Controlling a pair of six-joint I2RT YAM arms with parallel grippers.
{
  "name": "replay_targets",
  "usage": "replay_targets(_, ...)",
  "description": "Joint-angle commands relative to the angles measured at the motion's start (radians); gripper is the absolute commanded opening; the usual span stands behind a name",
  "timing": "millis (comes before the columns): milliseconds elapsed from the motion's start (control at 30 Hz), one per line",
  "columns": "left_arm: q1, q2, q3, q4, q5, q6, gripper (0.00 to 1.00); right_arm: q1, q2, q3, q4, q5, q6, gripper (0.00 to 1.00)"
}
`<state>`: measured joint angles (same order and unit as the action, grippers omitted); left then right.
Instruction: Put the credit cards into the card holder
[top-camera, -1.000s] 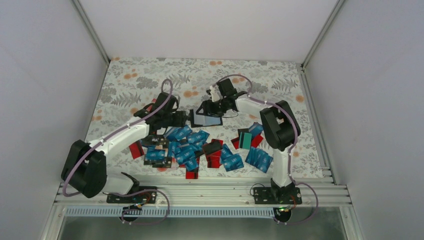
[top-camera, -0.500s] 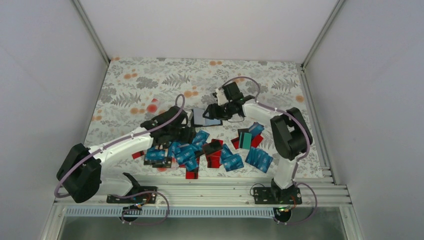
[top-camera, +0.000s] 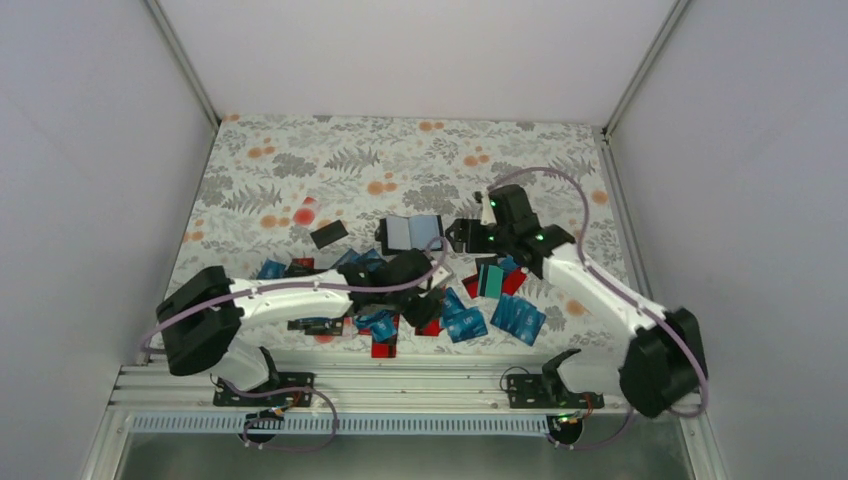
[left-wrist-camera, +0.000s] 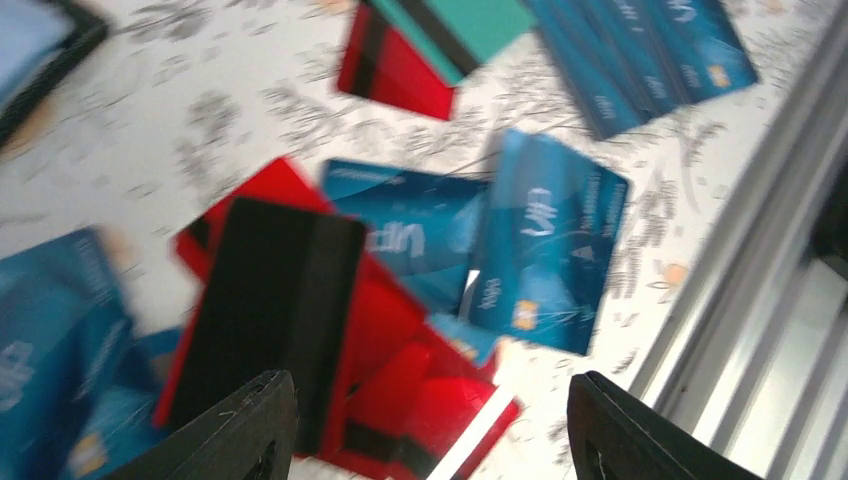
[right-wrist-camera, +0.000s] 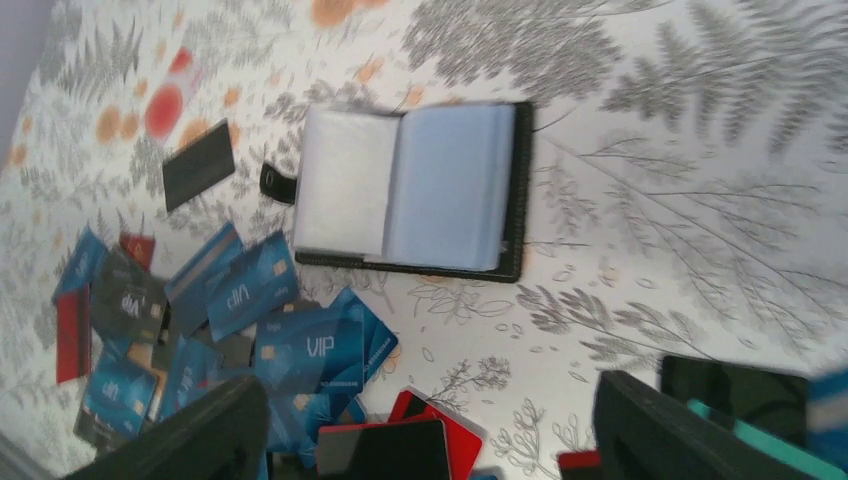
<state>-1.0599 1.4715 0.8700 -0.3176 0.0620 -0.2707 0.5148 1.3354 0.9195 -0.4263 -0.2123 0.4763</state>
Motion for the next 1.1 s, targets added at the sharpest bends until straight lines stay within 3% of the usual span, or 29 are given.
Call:
replay_targets(0, -0.074, 0.079, 0.08, 0.042, 0.018, 0.094, 0.68, -0.014, -0.188, -0.071, -0.049, 0.184, 0.048, 0.96)
replay_targets(400, -0.129, 0.274, 0.224, -0.006, 0.04, 0.164, 0.67, -0.05, -0.439, -0.206, -0.211, 0.23, 0.215, 1.0)
replay_targets(1067, -0.222, 0.434, 0.299, -0.081, -0.167, 0.181, 0.68, -0.055, -0.457, -0.238, -0.215, 0.206, 0.231, 1.0)
